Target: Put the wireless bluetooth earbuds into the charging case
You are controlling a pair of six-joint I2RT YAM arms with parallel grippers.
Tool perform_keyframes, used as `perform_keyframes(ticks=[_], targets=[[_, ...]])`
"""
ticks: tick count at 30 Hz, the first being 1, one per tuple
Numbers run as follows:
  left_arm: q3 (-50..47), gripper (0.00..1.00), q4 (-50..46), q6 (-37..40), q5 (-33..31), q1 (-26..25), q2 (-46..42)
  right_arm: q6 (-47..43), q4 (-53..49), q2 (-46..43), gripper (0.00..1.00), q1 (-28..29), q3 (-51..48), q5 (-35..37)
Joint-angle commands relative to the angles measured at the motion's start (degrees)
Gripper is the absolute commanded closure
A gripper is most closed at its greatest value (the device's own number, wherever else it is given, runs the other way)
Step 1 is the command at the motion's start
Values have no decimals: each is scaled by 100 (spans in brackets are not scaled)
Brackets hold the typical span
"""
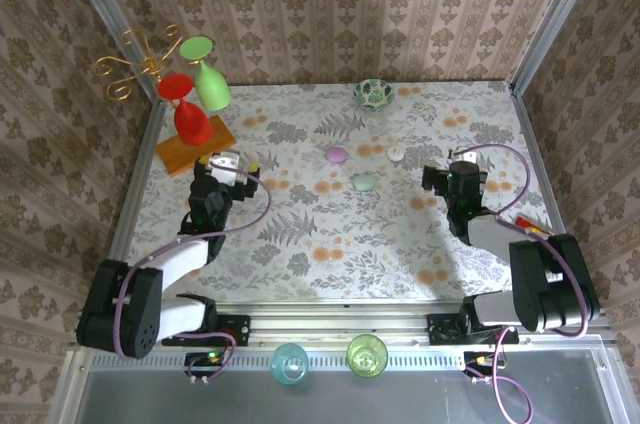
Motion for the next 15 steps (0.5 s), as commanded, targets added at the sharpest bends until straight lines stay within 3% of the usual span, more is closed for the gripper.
perform_keyframes(ticks=[1,5,8,11,12,15], targets=[[-248,0,576,395,-105,272,612,-353,1096,227,0,-68,-22,-32],[-30,0,749,378,-4,519,1062,-200,1586,678,0,-262,-71,-159],[110,0,632,-130,280,967,1272,-189,1387,646,0,-302,-16,-310],[36,0,1137,-478,731,1387,1665,-258,1615,698,0,-354,-117,-690],[-5,0,1487,-477,770,1440,1861,-282,1743,756,0,-376,-156,-817],[66,0,1208,-432,907,1450,1786,-390,2262,958,0,-404,-333,-1129]])
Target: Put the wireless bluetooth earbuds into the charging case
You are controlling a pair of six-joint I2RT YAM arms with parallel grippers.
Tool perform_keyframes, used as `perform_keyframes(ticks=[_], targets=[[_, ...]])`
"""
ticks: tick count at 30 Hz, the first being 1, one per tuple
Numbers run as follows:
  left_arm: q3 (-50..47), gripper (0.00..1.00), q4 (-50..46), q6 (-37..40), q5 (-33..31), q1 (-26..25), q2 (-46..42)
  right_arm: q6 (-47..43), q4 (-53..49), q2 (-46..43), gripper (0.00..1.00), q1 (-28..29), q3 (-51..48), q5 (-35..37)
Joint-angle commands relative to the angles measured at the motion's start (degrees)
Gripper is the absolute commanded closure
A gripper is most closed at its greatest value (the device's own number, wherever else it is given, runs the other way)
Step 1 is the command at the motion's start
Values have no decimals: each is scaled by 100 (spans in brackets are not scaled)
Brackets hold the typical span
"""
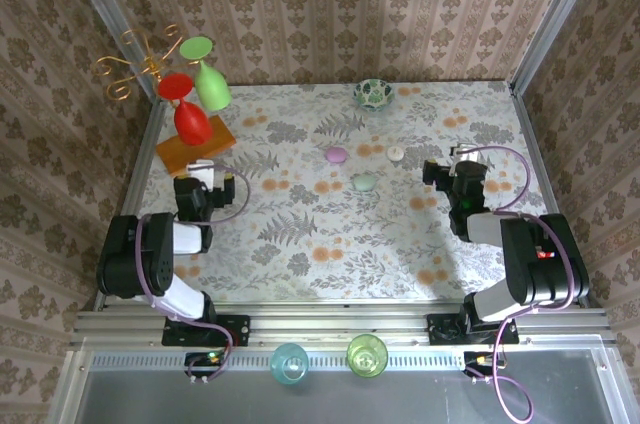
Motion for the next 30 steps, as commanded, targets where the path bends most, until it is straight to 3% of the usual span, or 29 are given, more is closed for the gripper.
perform_keyframes(ticks=[1,4,30], targets=[[136,0,296,-180,460,7,47,-177,620,178,0,-35,-207,-424],[357,0,-192,-241,413,7,27,-170,572,171,0,-33,-196,-431],[347,0,-111,-176,324,-41,39,-170,592,167,0,-33,-195,-423]])
